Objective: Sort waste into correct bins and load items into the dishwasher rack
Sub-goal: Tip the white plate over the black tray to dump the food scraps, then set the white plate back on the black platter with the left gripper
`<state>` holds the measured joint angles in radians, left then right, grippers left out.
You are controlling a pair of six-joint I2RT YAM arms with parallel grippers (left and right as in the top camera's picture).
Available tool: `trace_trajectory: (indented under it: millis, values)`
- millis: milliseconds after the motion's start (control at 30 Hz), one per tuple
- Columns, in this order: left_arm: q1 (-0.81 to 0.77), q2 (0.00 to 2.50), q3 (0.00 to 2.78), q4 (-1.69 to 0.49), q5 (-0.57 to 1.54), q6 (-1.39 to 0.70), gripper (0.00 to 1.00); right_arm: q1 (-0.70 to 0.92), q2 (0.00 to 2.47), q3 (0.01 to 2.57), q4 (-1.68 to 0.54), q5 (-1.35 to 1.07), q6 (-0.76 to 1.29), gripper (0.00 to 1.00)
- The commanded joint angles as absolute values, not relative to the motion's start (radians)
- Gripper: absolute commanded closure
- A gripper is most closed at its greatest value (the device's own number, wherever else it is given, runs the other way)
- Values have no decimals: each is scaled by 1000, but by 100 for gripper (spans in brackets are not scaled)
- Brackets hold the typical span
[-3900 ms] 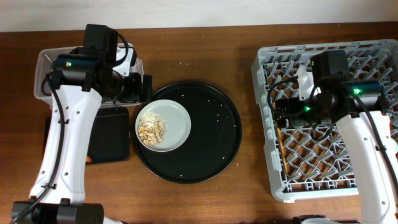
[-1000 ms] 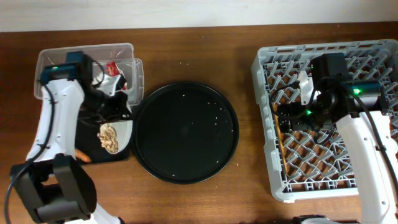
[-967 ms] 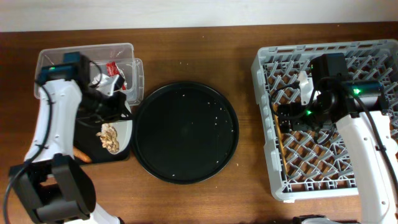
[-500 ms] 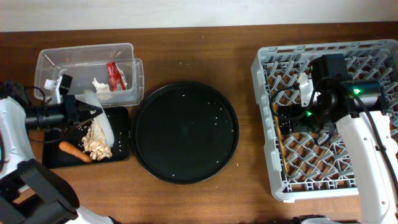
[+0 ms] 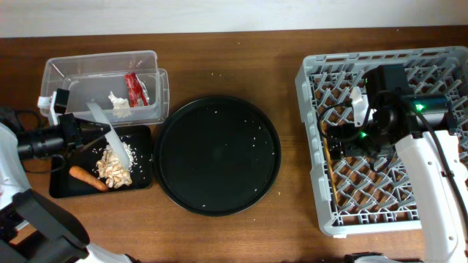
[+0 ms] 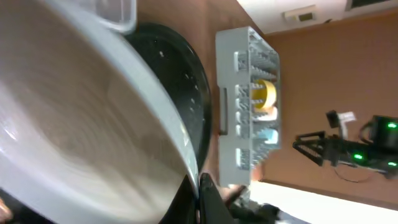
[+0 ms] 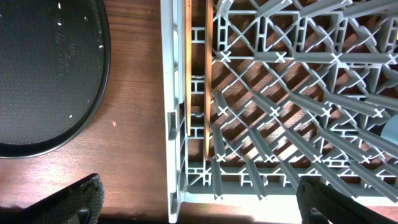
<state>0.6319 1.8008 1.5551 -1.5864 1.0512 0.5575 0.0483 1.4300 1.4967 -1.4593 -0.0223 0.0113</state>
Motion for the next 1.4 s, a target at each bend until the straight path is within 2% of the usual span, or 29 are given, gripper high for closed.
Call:
trace_trajectory:
  millis: [0, 233, 267, 400, 500, 800, 833, 867, 900, 1000, 1067, 1167, 1200, 1300, 1367]
  values:
    - [636, 1780, 1552, -1574, 1076, 561, 100, 43, 1430, 1495, -1465, -2, 15, 2]
    - [628, 1777, 1552, -1611, 1061, 602, 100, 43, 1430, 1495, -1468, -2, 15, 2]
    - [628, 1772, 1552, -1628, 1067, 664, 100, 43, 1430, 1495, -1468, -1, 15, 2]
    - [632, 1768, 1552, -1575, 1099, 609, 100, 43, 1430, 1495, -1467, 12, 15, 2]
    - [632, 1767, 1552, -1575, 1132, 647, 100, 44, 1430, 1495, -1467, 12, 15, 2]
    - [630, 1767, 1552, -1575, 1107, 582, 100, 43, 1430, 1495, -1469, 12, 15, 2]
    - [630, 1764, 1552, -1568, 1117, 659, 100, 43, 1430, 1495, -1468, 12, 15, 2]
    - [630, 1767, 1552, -1570, 1105, 599, 100, 43, 1430, 1495, -1467, 12, 15, 2]
    - [630, 1766, 1552, -1578, 1121, 651, 100, 43, 1430, 1495, -1468, 12, 15, 2]
    - [629, 1767, 1552, -1588, 1104, 601, 100, 44, 1430, 1495, -1471, 12, 15, 2]
    - [622, 1750, 1552, -1689, 1126, 733, 100, 43, 1430, 1495, -1474, 12, 15, 2]
    - [533, 1689, 1552, -1682, 1126, 735, 100, 43, 1430, 1495, -1471, 12, 15, 2]
    - [450, 1654, 1552, -1644, 1116, 714, 100, 43, 1430, 1495, -1471, 12, 15, 2]
    - [204, 1634, 1552, -1396, 961, 381, 100, 44, 1430, 1495, -1471, 12, 15, 2]
    - [61, 1634, 1552, -1256, 842, 234, 100, 43, 1430, 1495, -1471, 12, 15, 2]
